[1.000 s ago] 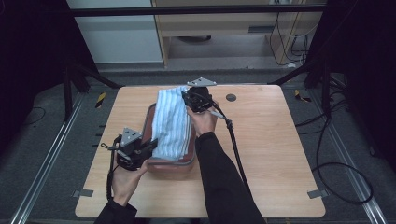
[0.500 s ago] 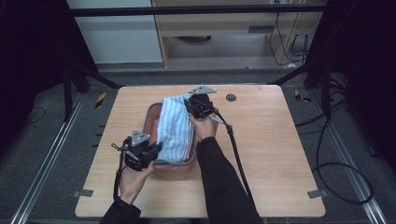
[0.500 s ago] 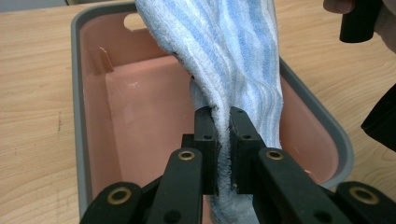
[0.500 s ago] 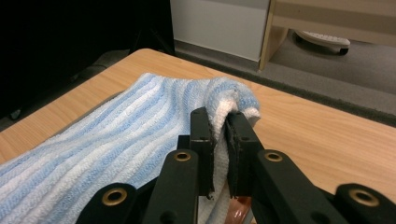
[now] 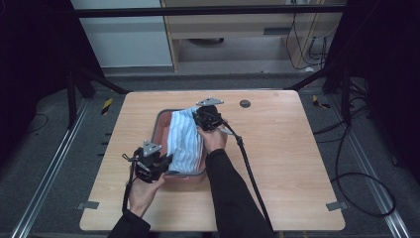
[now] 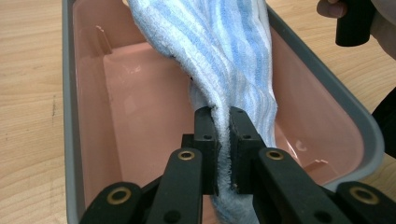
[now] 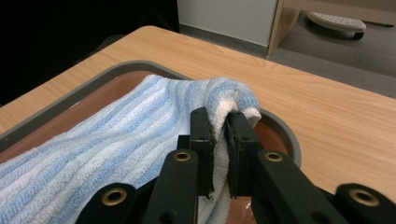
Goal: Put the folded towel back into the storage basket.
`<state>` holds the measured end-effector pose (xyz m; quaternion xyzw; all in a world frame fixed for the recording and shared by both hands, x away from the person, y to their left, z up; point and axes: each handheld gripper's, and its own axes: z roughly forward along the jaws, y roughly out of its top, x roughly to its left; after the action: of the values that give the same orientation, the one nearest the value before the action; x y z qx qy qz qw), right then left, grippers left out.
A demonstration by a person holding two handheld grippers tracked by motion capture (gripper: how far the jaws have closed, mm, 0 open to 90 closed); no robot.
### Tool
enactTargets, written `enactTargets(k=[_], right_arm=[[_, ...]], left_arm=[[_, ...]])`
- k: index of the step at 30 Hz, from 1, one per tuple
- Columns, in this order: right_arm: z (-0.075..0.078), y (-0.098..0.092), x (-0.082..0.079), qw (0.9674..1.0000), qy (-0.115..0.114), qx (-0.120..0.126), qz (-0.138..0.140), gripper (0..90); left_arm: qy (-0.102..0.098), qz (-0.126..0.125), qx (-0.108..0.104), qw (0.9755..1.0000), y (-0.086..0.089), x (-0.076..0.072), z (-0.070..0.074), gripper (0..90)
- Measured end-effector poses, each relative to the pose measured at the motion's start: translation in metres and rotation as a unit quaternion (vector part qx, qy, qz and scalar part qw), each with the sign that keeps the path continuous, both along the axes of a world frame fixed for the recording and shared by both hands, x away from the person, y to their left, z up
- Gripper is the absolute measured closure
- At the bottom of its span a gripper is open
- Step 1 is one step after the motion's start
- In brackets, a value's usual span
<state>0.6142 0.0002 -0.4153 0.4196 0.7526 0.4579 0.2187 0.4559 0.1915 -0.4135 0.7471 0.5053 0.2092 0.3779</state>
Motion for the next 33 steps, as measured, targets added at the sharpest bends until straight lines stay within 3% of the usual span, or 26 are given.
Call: enactTargets(k=[23,33], right_arm=[[-0.023,0.008,0.011,0.9987,0.033,-0.039,0.008,81.3],[-0.025,0.007,0.014,0.998,0.024,-0.057,0.007,63.5]], left_arm=[[0.02,0.013,0.021,0.9995,0.002,0.009,-0.019,81.3],[0.026,0.017,0.029,0.9991,0.004,0.01,-0.02,64.2]])
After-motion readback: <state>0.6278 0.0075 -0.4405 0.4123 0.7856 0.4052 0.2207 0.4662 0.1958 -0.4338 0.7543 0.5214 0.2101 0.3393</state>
